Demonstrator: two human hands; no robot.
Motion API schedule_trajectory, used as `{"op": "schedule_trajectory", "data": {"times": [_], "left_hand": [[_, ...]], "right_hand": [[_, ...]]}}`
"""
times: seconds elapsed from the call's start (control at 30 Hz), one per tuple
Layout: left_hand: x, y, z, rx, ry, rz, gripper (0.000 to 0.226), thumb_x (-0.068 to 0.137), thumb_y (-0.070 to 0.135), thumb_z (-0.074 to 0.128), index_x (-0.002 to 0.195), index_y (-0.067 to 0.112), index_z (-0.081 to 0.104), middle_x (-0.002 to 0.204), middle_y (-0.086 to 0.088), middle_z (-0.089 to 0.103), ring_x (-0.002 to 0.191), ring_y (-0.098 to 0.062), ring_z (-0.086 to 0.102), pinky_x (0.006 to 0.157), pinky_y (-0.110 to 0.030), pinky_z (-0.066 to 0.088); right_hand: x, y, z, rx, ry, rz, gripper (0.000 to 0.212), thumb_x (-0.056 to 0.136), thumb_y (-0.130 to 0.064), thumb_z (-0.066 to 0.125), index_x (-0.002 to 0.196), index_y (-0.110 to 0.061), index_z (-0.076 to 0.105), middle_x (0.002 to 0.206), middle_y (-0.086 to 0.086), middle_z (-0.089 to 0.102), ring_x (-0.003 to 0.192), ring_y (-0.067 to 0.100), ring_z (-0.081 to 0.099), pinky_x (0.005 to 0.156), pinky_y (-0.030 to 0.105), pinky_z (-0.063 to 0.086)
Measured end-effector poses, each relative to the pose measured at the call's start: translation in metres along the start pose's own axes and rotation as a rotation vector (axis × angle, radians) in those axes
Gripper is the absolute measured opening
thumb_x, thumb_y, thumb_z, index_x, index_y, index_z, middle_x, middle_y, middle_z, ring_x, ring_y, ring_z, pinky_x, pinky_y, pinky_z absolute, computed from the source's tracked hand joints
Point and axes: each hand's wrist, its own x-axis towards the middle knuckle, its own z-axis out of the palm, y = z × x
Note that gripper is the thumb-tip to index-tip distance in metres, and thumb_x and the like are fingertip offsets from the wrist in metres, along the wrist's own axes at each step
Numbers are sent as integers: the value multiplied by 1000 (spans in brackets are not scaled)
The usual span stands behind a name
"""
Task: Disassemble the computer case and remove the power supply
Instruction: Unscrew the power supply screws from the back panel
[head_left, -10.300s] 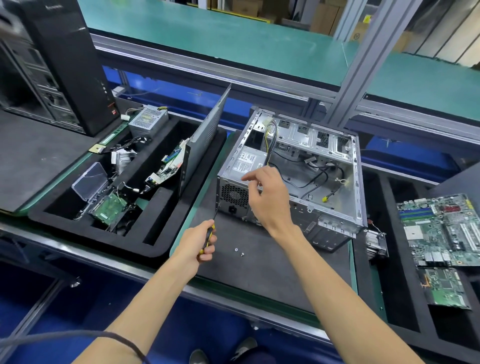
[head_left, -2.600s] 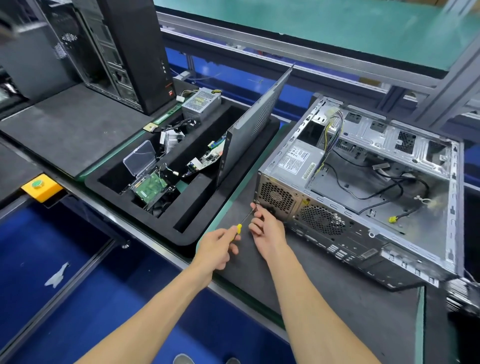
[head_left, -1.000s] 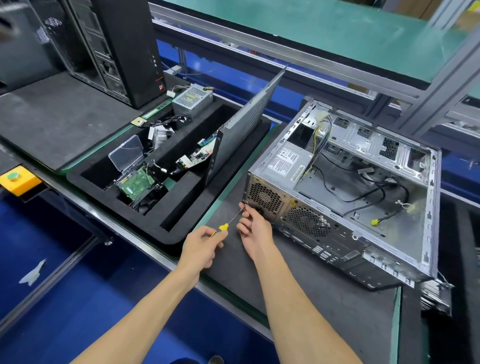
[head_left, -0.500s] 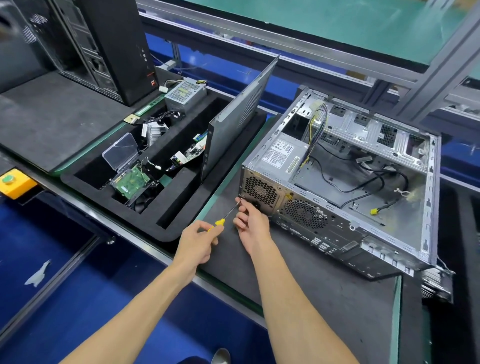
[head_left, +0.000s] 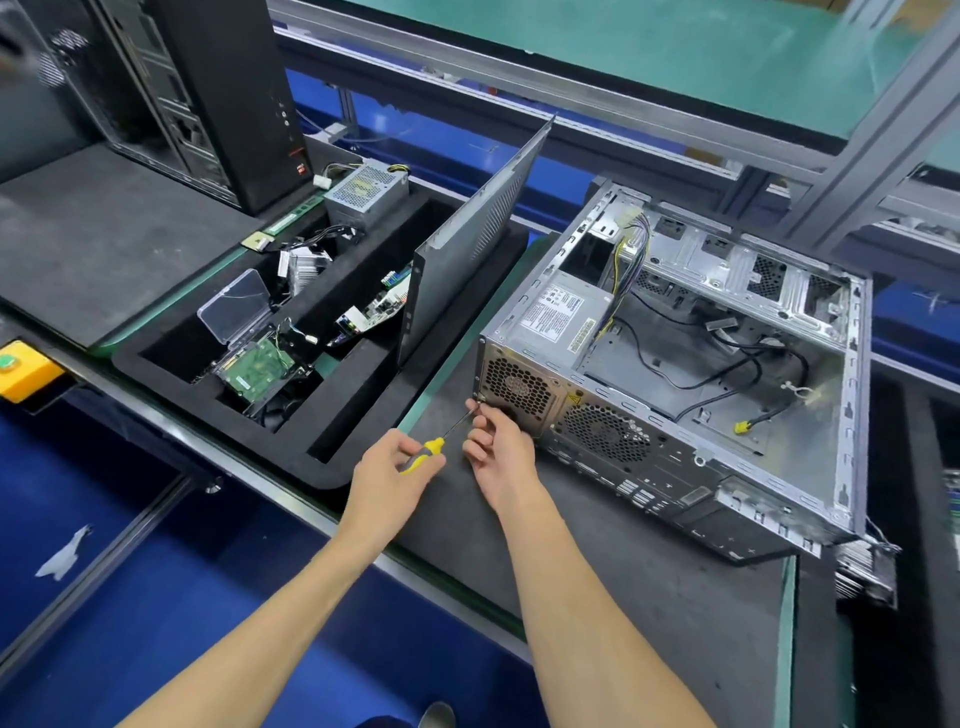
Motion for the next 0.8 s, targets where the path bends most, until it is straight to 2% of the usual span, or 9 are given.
{"op": "schedule_trajectory", "data": {"times": [0.1, 0.2, 0.27, 0.33, 0.4, 0.5, 0.63, 0.73, 0.8], "left_hand": [[-2, -6, 3, 86, 52, 92, 24, 91, 38, 70, 81, 18, 61, 75, -5, 69, 72, -25, 61, 65, -35, 46], [-9, -7, 9, 193, 61, 139, 31, 96, 43, 60, 79, 18, 63, 63, -2, 64, 56, -14, 52, 56, -25, 40], [-7, -6, 11, 66, -38, 12, 39, 100, 46, 53, 83, 13, 67, 53, 1, 53, 47, -10, 42, 46, -21, 33], [-3, -1, 9, -245, -202, -261, 45, 102, 46, 48, 91, 7, 68, 53, 2, 41, 41, -9, 28, 36, -20, 22], [-1, 7, 5, -409, -293, -407, 43, 103, 44, 48, 96, 5, 65, 55, 3, 35, 40, -7, 21, 33, -18, 15], [-1, 12, 4, -346, -234, -344, 31, 95, 36, 66, 95, 7, 59, 57, 3, 36, 42, -9, 20, 36, -20, 16], [-1, 9, 7, -340, -107, -274, 24, 88, 22, 75, 93, 7, 56, 64, -4, 53, 39, -10, 28, 37, -20, 21], [-1, 6, 3, -354, -79, -233, 27, 89, 29, 74, 84, 6, 60, 70, -7, 60, 42, -12, 28, 39, -20, 21], [-1, 6, 2, -311, -123, -245, 36, 92, 40, 69, 86, 6, 64, 65, -3, 61, 42, -12, 29, 39, -20, 20]], "right_hand": [[-1, 0, 1, -10, 18, -12, 20, 100, -3, 54, 115, 8, 62, 57, -3, 56, 44, 4, 30, 36, 17, 20], [-2, 1, 1, -13, 37, -23, 29, 100, -2, 55, 125, 12, 60, 57, -3, 59, 45, 4, 30, 38, 17, 20], [-2, 1, 0, -7, 39, -33, 33, 99, -2, 56, 128, 15, 57, 57, -3, 58, 45, 4, 31, 38, 17, 21], [-1, 2, -1, -13, 36, -35, 33, 98, -2, 58, 126, 15, 58, 59, -3, 56, 45, 4, 32, 38, 17, 21], [-1, 3, -1, -24, 33, -39, 31, 97, -2, 60, 125, 14, 59, 59, -3, 53, 44, 4, 32, 38, 17, 22], [-2, 2, 0, -31, 25, -46, 32, 98, -1, 59, 125, 15, 58, 57, -4, 55, 43, 3, 31, 38, 17, 21], [-2, 1, -1, -25, 19, -43, 31, 98, -1, 58, 125, 15, 59, 58, -3, 54, 43, 4, 30, 38, 17, 21], [-2, 2, 0, -14, 5, -42, 21, 98, -1, 59, 115, 10, 63, 60, -2, 52, 41, 4, 30, 38, 17, 21], [-2, 2, 0, -15, 2, -40, 14, 97, -2, 61, 107, 7, 64, 61, -1, 50, 40, 4, 30, 37, 17, 21]]}}
